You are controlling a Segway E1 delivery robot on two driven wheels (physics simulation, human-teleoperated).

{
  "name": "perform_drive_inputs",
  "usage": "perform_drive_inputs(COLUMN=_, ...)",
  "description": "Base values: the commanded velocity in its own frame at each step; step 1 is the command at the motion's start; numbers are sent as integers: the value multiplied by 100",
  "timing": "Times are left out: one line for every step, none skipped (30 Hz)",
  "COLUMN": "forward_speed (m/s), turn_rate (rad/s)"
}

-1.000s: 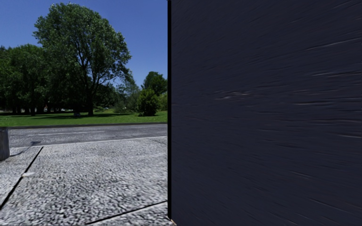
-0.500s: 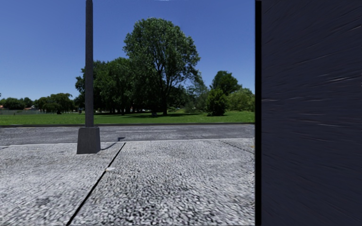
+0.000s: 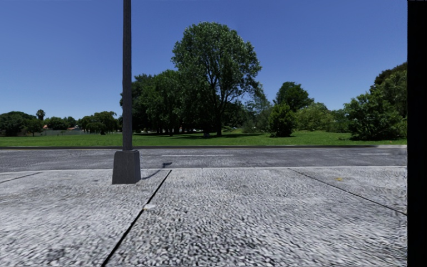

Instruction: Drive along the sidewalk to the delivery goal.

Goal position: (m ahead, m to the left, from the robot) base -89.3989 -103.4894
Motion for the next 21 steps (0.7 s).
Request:
perform_drive_inputs(forward_speed=70, turn_rate=0)
perform_drive_inputs(forward_speed=70, turn_rate=0)
perform_drive_inputs(forward_speed=70, turn_rate=0)
perform_drive_inputs(forward_speed=70, turn_rate=0)
perform_drive_inputs(forward_speed=70, turn_rate=0)
perform_drive_inputs(forward_speed=70, turn_rate=-3)
perform_drive_inputs(forward_speed=70, turn_rate=-3)
perform_drive_inputs(forward_speed=70, turn_rate=-24)
perform_drive_inputs(forward_speed=75, turn_rate=-37)
perform_drive_inputs(forward_speed=96, turn_rate=-44)
perform_drive_inputs(forward_speed=127, turn_rate=-54)
perform_drive_inputs(forward_speed=200, turn_rate=-66)
perform_drive_inputs(forward_speed=200, turn_rate=-74)
perform_drive_inputs(forward_speed=200, turn_rate=-77)
perform_drive_inputs(forward_speed=200, turn_rate=-77)
perform_drive_inputs(forward_speed=200, turn_rate=-78)
perform_drive_inputs(forward_speed=200, turn_rate=-80)
perform_drive_inputs(forward_speed=200, turn_rate=-89)
perform_drive_inputs(forward_speed=200, turn_rate=-94)
perform_drive_inputs(forward_speed=200, turn_rate=-94)
perform_drive_inputs(forward_speed=200, turn_rate=-95)
